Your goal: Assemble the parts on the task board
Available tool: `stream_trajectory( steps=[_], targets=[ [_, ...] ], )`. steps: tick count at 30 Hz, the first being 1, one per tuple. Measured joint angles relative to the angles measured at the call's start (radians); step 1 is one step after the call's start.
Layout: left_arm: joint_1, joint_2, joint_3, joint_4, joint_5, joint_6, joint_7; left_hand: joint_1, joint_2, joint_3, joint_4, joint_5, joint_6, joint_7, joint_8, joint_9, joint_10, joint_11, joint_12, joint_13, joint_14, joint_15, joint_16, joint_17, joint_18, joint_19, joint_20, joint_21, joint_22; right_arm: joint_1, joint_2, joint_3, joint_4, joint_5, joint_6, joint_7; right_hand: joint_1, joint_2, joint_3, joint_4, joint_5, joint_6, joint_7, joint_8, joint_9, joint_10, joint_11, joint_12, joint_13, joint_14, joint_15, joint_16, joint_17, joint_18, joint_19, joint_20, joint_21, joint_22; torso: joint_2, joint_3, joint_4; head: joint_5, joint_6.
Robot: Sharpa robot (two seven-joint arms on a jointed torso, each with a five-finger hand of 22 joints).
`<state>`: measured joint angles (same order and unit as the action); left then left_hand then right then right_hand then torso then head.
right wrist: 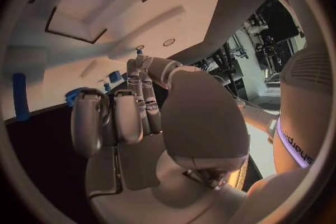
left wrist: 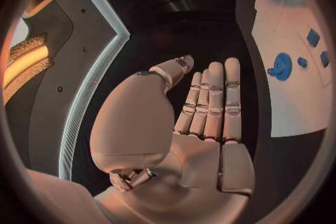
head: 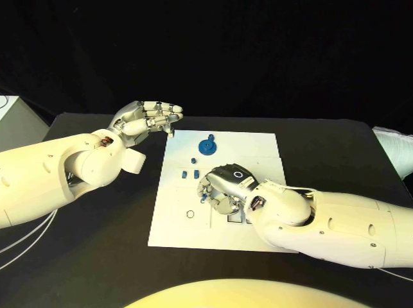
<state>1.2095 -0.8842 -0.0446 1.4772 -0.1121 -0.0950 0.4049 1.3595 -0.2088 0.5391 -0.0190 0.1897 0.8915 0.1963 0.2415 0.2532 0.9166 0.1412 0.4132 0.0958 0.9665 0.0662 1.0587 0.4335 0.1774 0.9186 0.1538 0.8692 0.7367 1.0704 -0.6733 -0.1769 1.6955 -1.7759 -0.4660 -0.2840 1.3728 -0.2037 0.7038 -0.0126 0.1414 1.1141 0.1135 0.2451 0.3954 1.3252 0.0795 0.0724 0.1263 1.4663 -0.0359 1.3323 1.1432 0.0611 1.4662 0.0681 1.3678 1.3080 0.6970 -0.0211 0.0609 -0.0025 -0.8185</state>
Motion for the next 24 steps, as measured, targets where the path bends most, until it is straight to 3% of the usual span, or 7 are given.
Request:
stream_trajectory(
  steps=[24],
  targets=[
    [0.0,-0.003,0.0,-0.004,0.001,0.0,-0.002,0.0,0.0,-0.001,0.001,0.0,0.0,0.0,0.0,-0.001,-0.002,-0.002,0.0,0.0,0.0,0.0,0.0,0.0,0.0,0.0,0.0,-0.003,-0.001,-0.007,0.011,-0.004,-0.011,-0.017,0.023,-0.009,0.0,0.0,0.0,0.0,-0.001,-0.002,-0.002,0.006,0.002,0.004,-0.004,0.0,-0.001,0.0,0.0,0.0,0.0,0.0,0.0,0.0,0.0,0.0,0.0,-0.0007,0.0002,-0.001,-0.008]
  ],
)
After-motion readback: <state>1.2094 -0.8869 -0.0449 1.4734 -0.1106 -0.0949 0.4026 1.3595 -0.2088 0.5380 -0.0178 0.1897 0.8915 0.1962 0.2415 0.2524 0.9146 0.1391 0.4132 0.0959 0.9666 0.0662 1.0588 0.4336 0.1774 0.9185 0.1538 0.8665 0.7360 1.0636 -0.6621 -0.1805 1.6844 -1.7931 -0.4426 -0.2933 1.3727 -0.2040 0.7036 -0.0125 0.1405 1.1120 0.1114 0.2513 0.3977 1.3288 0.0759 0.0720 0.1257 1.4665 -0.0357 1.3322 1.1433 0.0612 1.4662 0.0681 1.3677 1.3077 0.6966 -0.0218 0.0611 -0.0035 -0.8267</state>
